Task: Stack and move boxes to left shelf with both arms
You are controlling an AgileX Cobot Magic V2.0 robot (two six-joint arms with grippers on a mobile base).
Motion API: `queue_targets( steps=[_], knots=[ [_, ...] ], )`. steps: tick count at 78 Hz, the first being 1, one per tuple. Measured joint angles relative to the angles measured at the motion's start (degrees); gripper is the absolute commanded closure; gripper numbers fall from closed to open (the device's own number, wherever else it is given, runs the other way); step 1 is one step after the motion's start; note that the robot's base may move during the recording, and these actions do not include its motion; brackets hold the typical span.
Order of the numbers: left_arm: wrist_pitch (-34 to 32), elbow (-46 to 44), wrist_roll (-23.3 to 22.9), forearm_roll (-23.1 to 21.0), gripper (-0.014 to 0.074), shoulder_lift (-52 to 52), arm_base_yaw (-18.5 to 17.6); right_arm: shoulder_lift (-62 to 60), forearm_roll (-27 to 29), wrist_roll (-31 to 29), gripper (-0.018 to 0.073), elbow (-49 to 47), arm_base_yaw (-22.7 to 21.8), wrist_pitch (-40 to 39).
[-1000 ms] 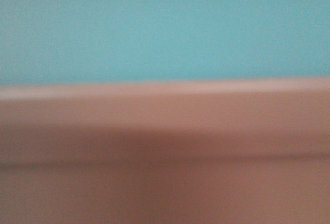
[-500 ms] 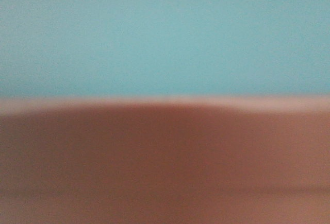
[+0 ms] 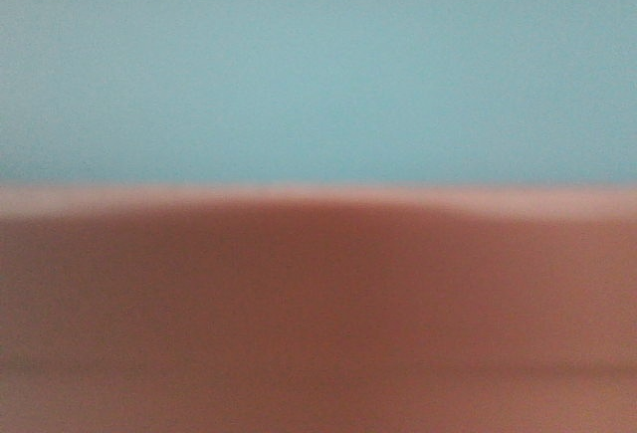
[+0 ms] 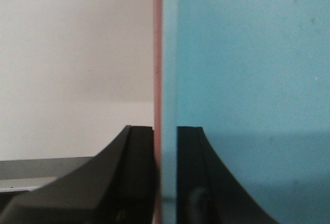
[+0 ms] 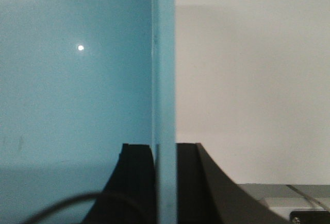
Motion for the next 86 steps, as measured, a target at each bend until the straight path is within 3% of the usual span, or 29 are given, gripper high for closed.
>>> queue_targets(
  steps=[86],
  knots=[
    [0.0,0.14,0.36,-0.36,0.0599,0.0,0.0,0.0,0.15,0.0,0.0506,0.0,0.0,0.0]
  ],
)
